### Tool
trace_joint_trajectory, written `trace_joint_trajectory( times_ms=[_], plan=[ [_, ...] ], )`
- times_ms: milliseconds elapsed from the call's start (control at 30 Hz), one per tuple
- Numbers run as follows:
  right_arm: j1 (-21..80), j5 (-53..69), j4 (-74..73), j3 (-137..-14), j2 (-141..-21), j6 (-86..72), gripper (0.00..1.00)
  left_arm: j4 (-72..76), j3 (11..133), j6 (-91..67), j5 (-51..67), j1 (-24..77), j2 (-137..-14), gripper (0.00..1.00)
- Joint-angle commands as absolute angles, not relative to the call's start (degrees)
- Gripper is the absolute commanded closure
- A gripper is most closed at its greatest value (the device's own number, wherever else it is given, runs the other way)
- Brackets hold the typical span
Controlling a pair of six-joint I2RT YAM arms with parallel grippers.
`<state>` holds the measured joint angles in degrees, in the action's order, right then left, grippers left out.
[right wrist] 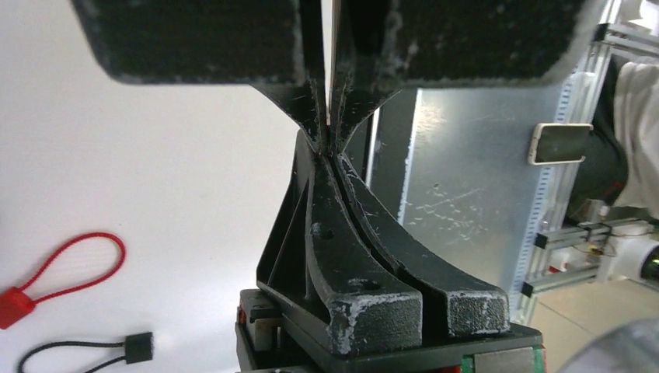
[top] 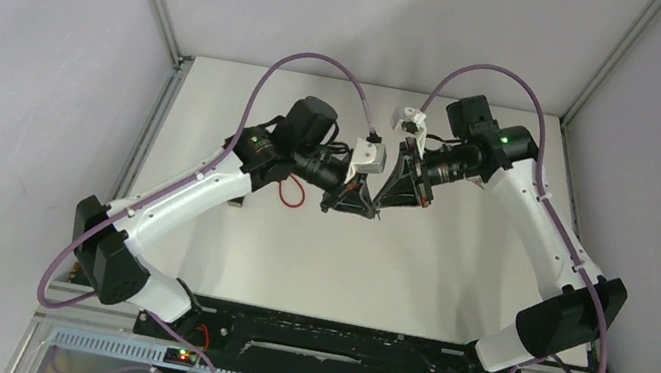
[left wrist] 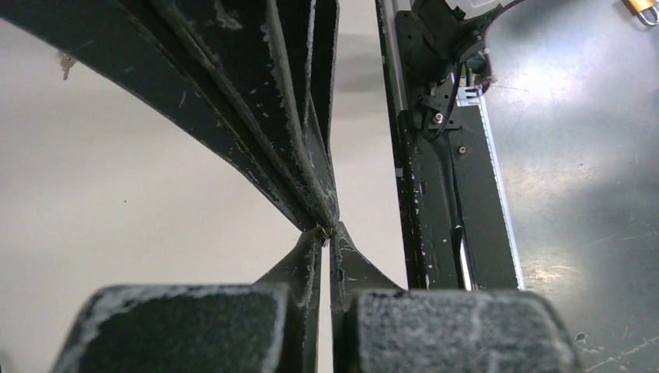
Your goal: Unlock with the key
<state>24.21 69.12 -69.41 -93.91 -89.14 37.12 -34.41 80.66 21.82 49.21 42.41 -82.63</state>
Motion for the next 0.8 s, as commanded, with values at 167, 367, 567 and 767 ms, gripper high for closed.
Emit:
trace_joint_trajectory(
  times_ms=[167, 367, 567, 767],
  plan=[
    [26.1, 54.7, -66.4, -90.8, -83.6, 34.3, 0.98, -36.1, 79.9, 23.6, 44.6, 41.7, -79.5, 1.0],
    [27.3, 52.1, -64.3, -89.7, -82.0, 32.7, 1.0, -35.8, 79.2, 23.1, 43.5, 41.7, -79.5, 1.0],
    [27.2, 53.0, -64.2, -89.6, -81.6, 32.6, 1.0, -35.1, 78.3, 23.0, 43.8, 41.6, -79.2, 1.0],
    [27.2, 53.3, -64.5, -90.6, -81.7, 32.5, 1.0, -36.4, 78.9, 23.6, 44.8, 41.4, -79.7, 1.0]
  ],
)
